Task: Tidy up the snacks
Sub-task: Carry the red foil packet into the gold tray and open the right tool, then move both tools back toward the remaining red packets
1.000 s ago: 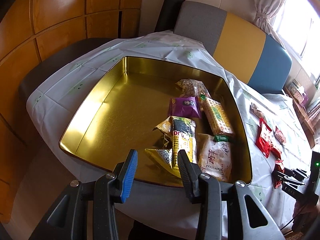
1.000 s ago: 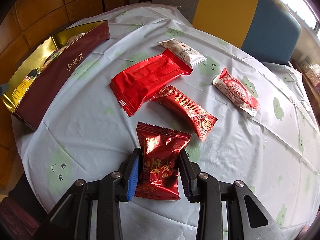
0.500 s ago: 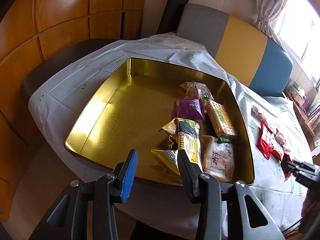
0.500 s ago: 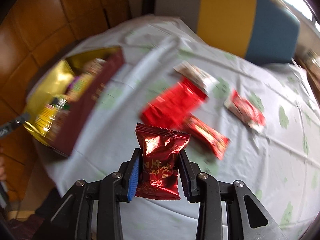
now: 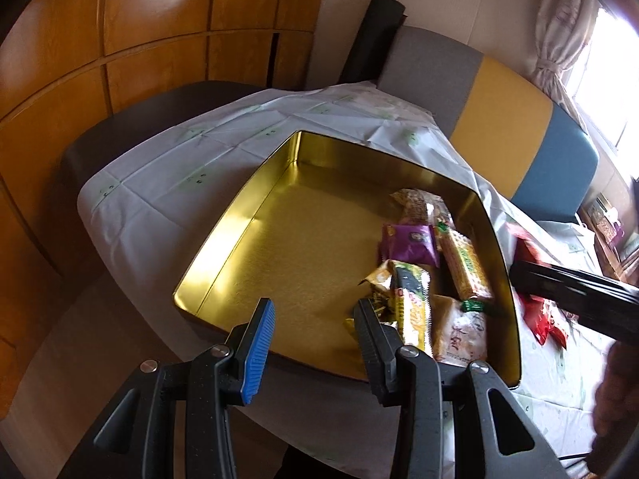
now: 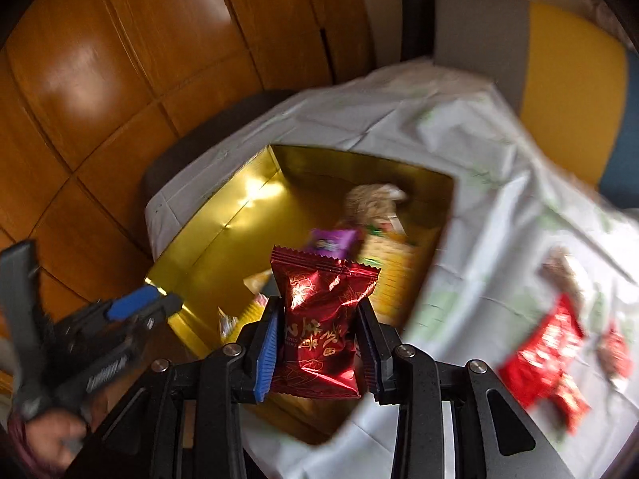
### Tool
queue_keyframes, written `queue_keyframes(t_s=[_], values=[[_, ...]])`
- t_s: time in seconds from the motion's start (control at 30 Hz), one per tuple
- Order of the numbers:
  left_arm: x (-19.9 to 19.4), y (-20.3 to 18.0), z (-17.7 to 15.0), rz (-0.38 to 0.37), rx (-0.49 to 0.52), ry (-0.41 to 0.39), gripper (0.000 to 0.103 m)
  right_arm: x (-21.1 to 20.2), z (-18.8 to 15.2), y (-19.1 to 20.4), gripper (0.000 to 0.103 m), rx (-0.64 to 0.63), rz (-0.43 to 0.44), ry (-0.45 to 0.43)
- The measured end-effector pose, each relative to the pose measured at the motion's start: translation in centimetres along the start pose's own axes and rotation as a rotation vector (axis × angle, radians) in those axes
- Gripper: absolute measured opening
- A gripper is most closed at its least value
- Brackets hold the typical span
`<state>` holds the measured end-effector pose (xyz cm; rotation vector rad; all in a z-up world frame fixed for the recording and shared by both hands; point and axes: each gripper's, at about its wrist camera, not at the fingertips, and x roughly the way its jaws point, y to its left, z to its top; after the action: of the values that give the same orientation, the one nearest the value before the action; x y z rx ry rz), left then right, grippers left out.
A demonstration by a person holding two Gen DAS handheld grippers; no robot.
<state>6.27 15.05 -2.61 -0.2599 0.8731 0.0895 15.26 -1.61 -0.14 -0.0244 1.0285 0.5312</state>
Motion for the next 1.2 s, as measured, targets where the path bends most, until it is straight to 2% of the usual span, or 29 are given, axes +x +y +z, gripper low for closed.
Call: queue_keyframes(t_s=[0.1,0.2,0.43,0.6,0.83,1.2], values=[[0.3,0.5,-0.2,0.002,-0.007,0.015,0.042,3.5,0.3,0.4,0.038,-0.003,-0.031,0.059],[0.6,0.8,-0.6,0.000,-0.004,0.021,0.042,4.4,-0.2,0.4,0.038,-0.013,-0.028,0.077],[0.7,0.6,-0.6,0.003,0.001,0.009,0.042,2.3,-1.6,0.7,0.039,-0.014,-0.008,0.029],[0.4,0.1,-0.6,0.000,0.016,0.007,0.042,3.1,-2.4,1.1,0.034,-0.072,-0.067,0.039],[-0.5,-0.5,-0.5,0.000,0.044,-0.007,0.042,2.8,-1.7,0.3,0.036,-0.031,-0.046,0.028],[-1.2,-1.8,-0.8,-0.016,0.077,-0.008,0.042,-1.2,-3.1,-0.9,0.041,-0.002,-0.050,-0.052]])
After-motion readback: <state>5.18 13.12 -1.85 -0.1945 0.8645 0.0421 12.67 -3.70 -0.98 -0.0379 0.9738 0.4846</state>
